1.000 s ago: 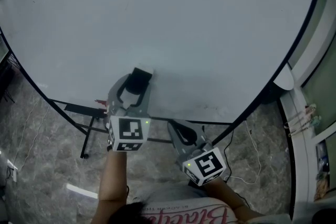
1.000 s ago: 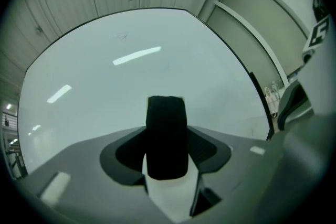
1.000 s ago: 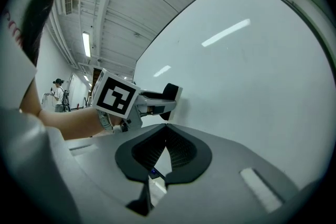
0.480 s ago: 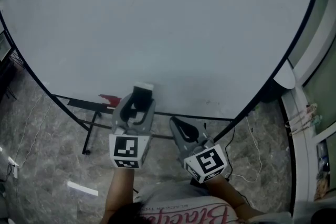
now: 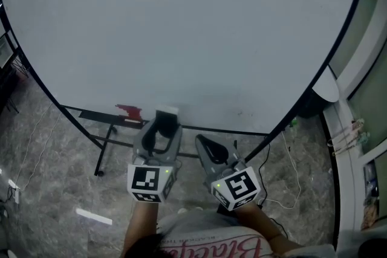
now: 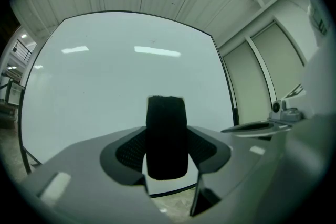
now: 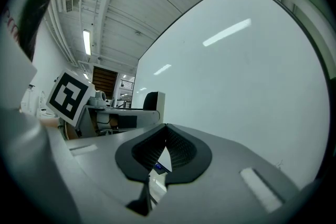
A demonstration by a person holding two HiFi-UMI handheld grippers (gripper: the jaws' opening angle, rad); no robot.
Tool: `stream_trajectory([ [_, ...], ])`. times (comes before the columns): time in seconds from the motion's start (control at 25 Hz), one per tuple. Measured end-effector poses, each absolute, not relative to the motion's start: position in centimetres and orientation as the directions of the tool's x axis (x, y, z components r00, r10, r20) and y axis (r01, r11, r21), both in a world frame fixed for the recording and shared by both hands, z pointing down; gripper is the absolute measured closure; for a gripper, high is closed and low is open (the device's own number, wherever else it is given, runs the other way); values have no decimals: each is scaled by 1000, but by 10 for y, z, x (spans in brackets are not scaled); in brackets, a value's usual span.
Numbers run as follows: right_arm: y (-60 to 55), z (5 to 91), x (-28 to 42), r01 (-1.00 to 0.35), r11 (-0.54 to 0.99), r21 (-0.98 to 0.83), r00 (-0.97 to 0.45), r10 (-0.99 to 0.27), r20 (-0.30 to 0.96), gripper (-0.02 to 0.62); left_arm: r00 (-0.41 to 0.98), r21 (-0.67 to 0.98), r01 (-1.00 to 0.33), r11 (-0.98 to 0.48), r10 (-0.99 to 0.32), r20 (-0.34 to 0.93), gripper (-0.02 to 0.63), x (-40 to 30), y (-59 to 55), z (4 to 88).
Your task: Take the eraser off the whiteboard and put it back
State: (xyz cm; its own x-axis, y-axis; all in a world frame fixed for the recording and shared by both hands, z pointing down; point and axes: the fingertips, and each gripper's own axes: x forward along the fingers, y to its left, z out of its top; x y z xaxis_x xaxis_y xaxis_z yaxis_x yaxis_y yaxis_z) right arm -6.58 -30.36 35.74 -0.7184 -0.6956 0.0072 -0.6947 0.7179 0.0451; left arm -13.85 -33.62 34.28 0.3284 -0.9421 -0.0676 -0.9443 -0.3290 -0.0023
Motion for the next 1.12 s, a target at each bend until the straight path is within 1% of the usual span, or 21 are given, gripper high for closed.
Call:
stream_trajectory([
  [0.4, -294, 362, -61, -705, 709, 39, -709, -705, 16, 594, 324, -25, -946, -323, -944, -58, 382, -137, -329, 346],
  [1.12, -307, 361, -49, -720, 694, 11, -694, -720, 4, 594, 289, -196, -943, -269, -954, -83, 382, -136, -375, 304],
])
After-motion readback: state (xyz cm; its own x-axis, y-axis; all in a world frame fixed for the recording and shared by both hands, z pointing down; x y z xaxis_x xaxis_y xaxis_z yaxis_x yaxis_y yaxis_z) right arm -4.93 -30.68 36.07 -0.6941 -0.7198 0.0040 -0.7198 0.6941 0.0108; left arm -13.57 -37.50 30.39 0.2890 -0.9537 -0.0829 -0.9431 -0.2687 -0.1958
